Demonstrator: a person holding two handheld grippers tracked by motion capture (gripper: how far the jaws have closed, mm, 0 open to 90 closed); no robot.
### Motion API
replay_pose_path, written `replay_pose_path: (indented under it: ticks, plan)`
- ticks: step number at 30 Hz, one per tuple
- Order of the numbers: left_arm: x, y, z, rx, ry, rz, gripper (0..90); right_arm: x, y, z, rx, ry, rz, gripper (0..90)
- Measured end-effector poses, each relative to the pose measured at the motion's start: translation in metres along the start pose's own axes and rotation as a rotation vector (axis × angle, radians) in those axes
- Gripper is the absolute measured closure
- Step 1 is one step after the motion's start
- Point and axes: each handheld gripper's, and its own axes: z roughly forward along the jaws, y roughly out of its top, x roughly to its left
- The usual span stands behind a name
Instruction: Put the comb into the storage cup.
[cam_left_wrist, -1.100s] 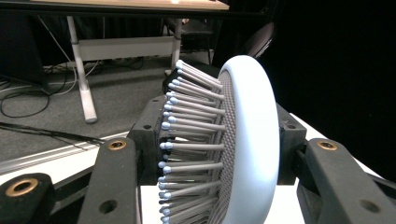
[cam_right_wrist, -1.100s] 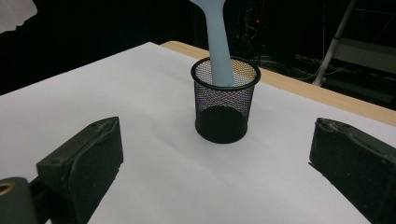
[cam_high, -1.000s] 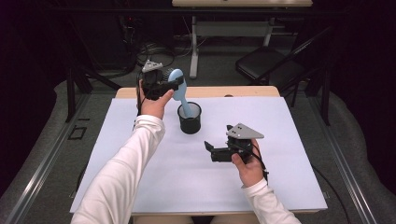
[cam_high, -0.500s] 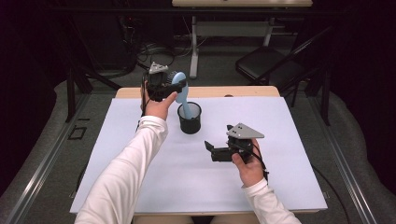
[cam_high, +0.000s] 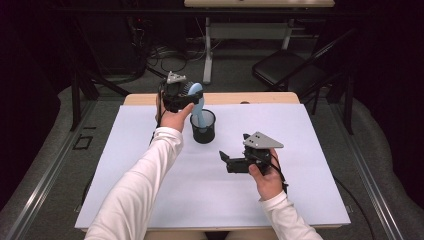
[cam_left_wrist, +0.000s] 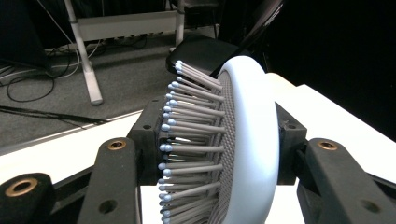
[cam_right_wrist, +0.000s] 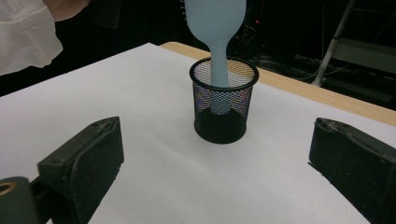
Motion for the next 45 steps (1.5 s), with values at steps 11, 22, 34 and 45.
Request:
replay_pose_path:
  ticks: [11,22,34,45]
  plan:
    - [-0.004,-0.006,0.007,0.023,0.007,0.029,49.4,0.000,0.001,-0.001,-0.005,-0.001,-0.004,2.6]
    - [-0.002,-0.012,0.010,0.032,0.013,0.023,48.9,0.001,0.000,-0.001,-0.003,-0.003,-0.008,2.6]
    - [-0.004,-0.014,0.012,0.028,0.012,0.020,47.3,0.002,0.001,-0.001,-0.002,-0.002,-0.010,2.6]
    - [-0.003,-0.014,0.012,0.040,0.008,-0.018,45.9,0.001,0.000,0.000,0.000,-0.001,-0.013,2.6]
